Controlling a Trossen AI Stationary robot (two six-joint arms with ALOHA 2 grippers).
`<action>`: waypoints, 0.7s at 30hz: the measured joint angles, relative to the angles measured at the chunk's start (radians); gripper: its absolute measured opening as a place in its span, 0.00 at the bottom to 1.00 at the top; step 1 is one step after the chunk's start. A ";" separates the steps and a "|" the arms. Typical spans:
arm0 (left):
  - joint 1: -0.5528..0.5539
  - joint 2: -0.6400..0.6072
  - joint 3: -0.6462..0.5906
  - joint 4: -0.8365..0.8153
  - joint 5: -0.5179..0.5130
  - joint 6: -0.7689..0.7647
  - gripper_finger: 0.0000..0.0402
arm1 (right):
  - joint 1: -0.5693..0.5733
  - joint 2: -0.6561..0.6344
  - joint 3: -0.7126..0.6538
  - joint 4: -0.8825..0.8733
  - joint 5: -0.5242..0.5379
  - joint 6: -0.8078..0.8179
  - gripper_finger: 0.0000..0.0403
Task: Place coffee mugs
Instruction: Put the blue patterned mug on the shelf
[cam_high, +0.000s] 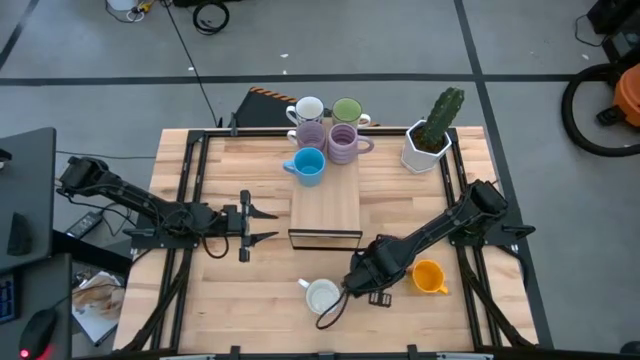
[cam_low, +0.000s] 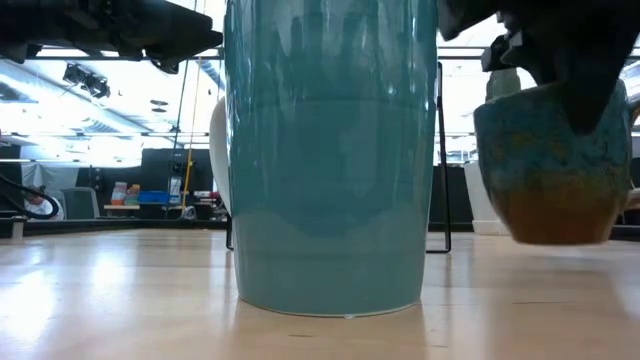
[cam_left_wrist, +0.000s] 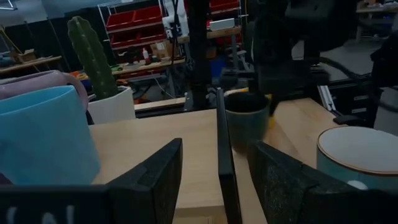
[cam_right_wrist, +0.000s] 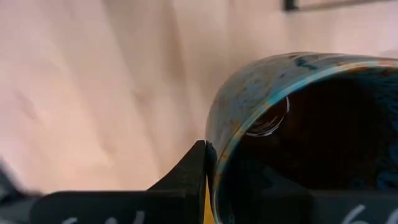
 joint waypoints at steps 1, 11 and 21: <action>0.000 0.000 0.000 -0.001 0.000 0.000 0.47 | 0.002 0.000 0.000 -0.033 0.015 -0.030 0.13; 0.000 0.000 0.000 0.010 -0.010 0.048 0.47 | -0.017 -0.057 0.000 -0.258 0.158 -0.322 0.11; 0.003 0.000 0.000 0.051 -0.030 0.119 0.47 | -0.127 -0.276 0.002 -0.259 0.310 -0.588 0.11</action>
